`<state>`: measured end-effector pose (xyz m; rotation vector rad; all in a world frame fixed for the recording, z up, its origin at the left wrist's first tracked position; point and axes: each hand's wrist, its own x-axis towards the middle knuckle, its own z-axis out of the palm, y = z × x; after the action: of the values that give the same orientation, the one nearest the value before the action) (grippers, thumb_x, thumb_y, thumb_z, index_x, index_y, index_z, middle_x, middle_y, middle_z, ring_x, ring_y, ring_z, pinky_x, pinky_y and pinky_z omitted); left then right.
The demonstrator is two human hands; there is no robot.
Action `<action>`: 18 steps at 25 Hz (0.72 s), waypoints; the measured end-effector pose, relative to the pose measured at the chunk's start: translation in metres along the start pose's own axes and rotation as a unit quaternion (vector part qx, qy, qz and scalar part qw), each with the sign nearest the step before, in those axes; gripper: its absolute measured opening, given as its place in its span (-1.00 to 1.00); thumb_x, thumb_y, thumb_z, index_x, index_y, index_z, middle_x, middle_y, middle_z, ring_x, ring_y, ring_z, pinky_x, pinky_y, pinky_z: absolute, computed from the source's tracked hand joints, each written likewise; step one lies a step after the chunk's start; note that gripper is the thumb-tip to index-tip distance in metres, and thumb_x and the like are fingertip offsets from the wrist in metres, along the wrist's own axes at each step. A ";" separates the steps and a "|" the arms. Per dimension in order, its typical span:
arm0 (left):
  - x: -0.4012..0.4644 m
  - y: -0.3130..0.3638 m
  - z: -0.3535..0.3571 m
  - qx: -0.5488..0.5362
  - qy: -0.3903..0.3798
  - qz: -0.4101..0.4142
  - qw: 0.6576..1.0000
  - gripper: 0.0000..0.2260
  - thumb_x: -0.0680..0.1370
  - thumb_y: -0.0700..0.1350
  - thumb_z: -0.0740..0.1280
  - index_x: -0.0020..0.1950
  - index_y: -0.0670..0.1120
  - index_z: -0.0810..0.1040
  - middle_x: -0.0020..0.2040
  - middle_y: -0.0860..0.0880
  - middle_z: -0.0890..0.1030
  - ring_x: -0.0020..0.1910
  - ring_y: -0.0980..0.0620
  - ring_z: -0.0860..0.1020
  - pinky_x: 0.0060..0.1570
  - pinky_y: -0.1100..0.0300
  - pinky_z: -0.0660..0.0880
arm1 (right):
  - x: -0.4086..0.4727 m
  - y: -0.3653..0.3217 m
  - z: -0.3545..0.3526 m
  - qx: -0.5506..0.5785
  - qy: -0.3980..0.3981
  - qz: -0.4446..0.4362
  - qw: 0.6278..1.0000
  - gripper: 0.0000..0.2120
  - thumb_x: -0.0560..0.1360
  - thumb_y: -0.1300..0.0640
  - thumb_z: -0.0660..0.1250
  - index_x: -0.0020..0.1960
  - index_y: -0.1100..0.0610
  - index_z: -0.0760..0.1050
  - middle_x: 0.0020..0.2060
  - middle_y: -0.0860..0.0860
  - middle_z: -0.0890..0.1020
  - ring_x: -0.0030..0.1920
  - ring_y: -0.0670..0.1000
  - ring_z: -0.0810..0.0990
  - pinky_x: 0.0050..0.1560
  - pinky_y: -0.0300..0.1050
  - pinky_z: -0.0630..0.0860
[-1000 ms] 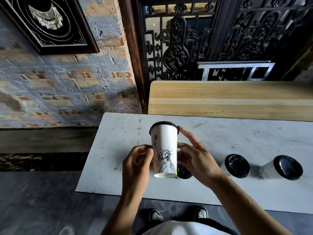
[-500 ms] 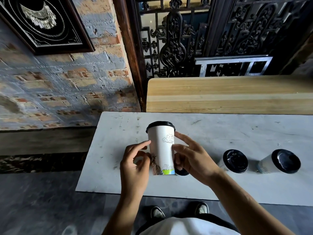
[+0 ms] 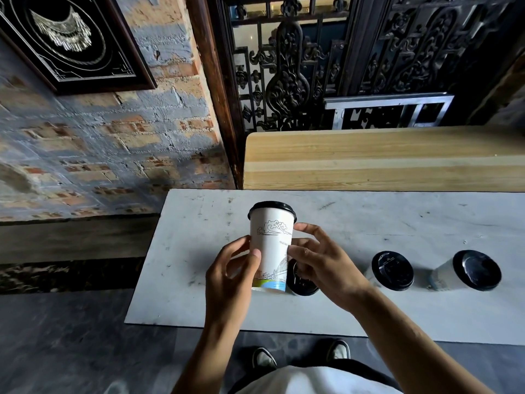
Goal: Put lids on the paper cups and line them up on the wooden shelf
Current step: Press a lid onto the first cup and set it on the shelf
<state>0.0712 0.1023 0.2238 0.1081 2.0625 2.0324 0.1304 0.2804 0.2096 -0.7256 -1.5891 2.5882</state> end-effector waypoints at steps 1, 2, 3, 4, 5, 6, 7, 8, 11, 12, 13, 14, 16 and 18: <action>0.000 0.000 0.001 -0.007 -0.011 -0.003 1.000 -0.78 0.43 -0.04 0.44 0.07 0.07 0.66 -0.03 0.27 0.75 -0.01 0.30 0.70 -0.11 0.43 0.57 | 0.001 -0.001 0.001 -0.008 0.006 -0.002 1.000 -0.61 0.48 0.27 0.49 0.24 0.04 0.50 -0.03 0.13 0.65 -0.21 0.01 0.56 -0.21 -0.10 0.48; 0.000 0.000 0.002 -0.014 -0.022 -0.010 1.000 -0.76 0.43 -0.06 0.45 0.09 0.03 0.65 -0.01 0.24 0.76 -0.01 0.27 0.70 -0.11 0.42 0.57 | 0.001 -0.002 0.002 -0.010 0.012 -0.002 1.000 -0.60 0.48 0.26 0.51 0.24 0.04 0.49 -0.01 0.14 0.65 -0.10 0.05 0.62 -0.10 -0.05 0.56; 0.000 -0.002 0.004 -0.020 -0.031 -0.017 0.999 -0.76 0.44 -0.10 0.48 0.11 0.00 0.65 0.00 0.20 0.76 0.01 0.24 0.71 -0.10 0.40 0.58 | 0.001 -0.002 0.003 0.004 0.013 0.001 1.000 -0.60 0.47 0.24 0.52 0.24 0.07 0.47 0.00 0.16 0.66 -0.03 0.08 0.66 -0.02 0.03 0.60; 0.001 -0.004 0.005 -0.023 -0.038 -0.025 0.999 -0.76 0.48 -0.15 0.50 0.13 -0.03 0.64 0.01 0.17 0.77 0.01 0.21 0.72 -0.07 0.36 0.59 | 0.001 -0.004 0.005 0.025 0.011 0.003 1.000 -0.57 0.44 0.20 0.54 0.23 0.11 0.45 0.02 0.18 0.66 -0.01 0.12 0.69 0.01 0.08 0.63; 0.002 -0.006 0.006 -0.019 -0.040 -0.032 0.999 -0.78 0.51 -0.18 0.49 0.14 -0.04 0.64 0.01 0.15 0.77 0.01 0.19 0.72 -0.05 0.33 0.60 | 0.001 -0.005 0.007 0.036 0.010 0.005 0.999 -0.54 0.39 0.15 0.56 0.20 0.15 0.45 0.03 0.20 0.66 -0.02 0.13 0.71 0.00 0.10 0.64; 0.002 -0.008 0.007 -0.006 -0.037 -0.037 0.999 -0.79 0.52 -0.16 0.48 0.15 -0.04 0.64 0.01 0.14 0.77 0.00 0.19 0.72 -0.05 0.30 0.61 | 0.002 -0.007 0.008 0.028 0.014 0.004 1.000 -0.52 0.35 0.11 0.58 0.17 0.17 0.45 0.03 0.20 0.65 -0.04 0.12 0.72 -0.02 0.09 0.65; 0.002 -0.010 0.007 0.015 -0.028 -0.039 0.999 -0.77 0.51 -0.10 0.46 0.16 -0.01 0.65 0.00 0.12 0.77 -0.02 0.20 0.72 -0.05 0.28 0.61 | 0.003 -0.007 0.008 -0.002 0.023 -0.003 1.000 -0.51 0.33 0.08 0.59 0.14 0.19 0.46 0.03 0.19 0.64 -0.05 0.10 0.72 -0.02 0.07 0.66; 0.003 -0.011 0.008 0.040 -0.011 -0.038 0.998 -0.74 0.49 -0.04 0.41 0.17 0.03 0.65 0.01 0.10 0.77 -0.02 0.20 0.71 -0.04 0.24 0.62 | 0.004 -0.007 0.007 -0.039 0.029 -0.010 0.999 -0.54 0.35 0.07 0.59 0.12 0.20 0.49 0.04 0.18 0.63 -0.05 0.08 0.72 -0.02 0.06 0.67; 0.004 -0.016 0.008 0.074 0.014 -0.021 0.997 -0.68 0.47 -0.03 0.35 0.21 0.13 0.64 0.11 0.06 0.72 0.07 0.06 0.68 0.02 -0.02 0.66 | 0.009 -0.005 0.002 -0.084 0.039 -0.012 0.996 -0.75 0.47 0.21 0.54 0.09 0.20 0.56 0.06 0.17 0.63 -0.07 0.06 0.72 -0.02 0.00 0.67; 0.004 -0.017 0.009 0.079 0.011 -0.015 0.997 -0.69 0.48 -0.04 0.35 0.21 0.16 0.64 0.14 0.05 0.72 0.09 0.01 0.68 0.04 -0.08 0.66 | 0.009 -0.005 0.000 -0.078 0.038 -0.009 0.996 -0.78 0.49 0.25 0.51 0.09 0.21 0.56 0.06 0.16 0.64 -0.09 0.04 0.72 -0.05 -0.05 0.65; 0.004 -0.018 0.010 0.080 0.010 -0.011 0.997 -0.69 0.49 -0.04 0.36 0.20 0.18 0.64 0.16 0.05 0.71 0.09 -0.02 0.68 0.04 -0.10 0.67 | 0.010 -0.005 -0.002 -0.076 0.035 -0.009 0.996 -0.78 0.50 0.27 0.49 0.10 0.23 0.55 0.06 0.16 0.64 -0.10 0.03 0.72 -0.07 -0.10 0.64; 0.004 -0.017 0.012 0.079 0.010 -0.007 0.997 -0.70 0.49 -0.04 0.36 0.20 0.19 0.64 0.17 0.05 0.71 0.07 -0.03 0.69 0.04 -0.10 0.67 | 0.011 -0.006 -0.005 -0.078 0.030 -0.010 0.996 -0.78 0.51 0.28 0.48 0.12 0.24 0.54 0.06 0.17 0.64 -0.10 0.02 0.72 -0.08 -0.13 0.63; 0.006 -0.017 0.019 0.080 0.011 -0.005 0.997 -0.71 0.50 -0.03 0.37 0.19 0.20 0.64 0.16 0.03 0.73 0.02 -0.02 0.71 0.01 -0.05 0.67 | 0.014 -0.007 -0.013 -0.091 0.029 -0.013 0.995 -0.77 0.51 0.26 0.48 0.13 0.23 0.54 0.06 0.18 0.64 -0.07 0.01 0.71 -0.06 -0.13 0.62; 0.009 -0.017 0.026 0.085 0.014 -0.004 0.996 -0.72 0.53 -0.07 0.40 0.17 0.26 0.62 0.11 -0.02 0.74 -0.04 -0.01 0.72 -0.05 0.03 0.65 | 0.020 -0.009 -0.020 -0.102 0.028 -0.006 0.994 -0.69 0.49 0.20 0.52 0.19 0.19 0.53 0.09 0.18 0.65 -0.02 0.02 0.71 0.03 -0.05 0.65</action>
<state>0.0705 0.1290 0.2058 0.1014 2.2480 1.8605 0.1188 0.3070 0.2024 -0.7897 -1.8528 2.3983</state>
